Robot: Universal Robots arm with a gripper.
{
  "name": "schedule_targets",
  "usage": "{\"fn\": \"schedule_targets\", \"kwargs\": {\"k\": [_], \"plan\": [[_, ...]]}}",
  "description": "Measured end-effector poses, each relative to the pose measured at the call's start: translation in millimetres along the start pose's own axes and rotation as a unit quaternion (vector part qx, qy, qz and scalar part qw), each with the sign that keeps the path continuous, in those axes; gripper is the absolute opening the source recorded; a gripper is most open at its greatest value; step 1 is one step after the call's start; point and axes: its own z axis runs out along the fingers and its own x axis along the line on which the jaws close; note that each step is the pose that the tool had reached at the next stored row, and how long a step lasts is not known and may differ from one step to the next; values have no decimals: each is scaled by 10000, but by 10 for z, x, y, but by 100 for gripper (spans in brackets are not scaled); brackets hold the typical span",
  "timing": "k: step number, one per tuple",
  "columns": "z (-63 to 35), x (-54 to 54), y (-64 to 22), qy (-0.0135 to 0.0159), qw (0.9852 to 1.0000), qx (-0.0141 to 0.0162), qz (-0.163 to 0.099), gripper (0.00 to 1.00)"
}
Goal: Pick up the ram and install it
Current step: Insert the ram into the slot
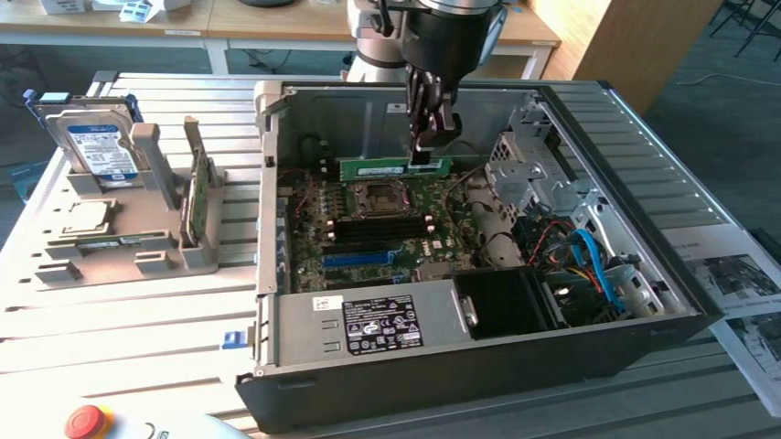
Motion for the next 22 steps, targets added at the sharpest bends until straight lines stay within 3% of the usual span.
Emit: {"fn": "schedule_targets", "kwargs": {"k": [22], "plan": [[385, -11, -3, 0, 10000, 1, 0, 12]]}}
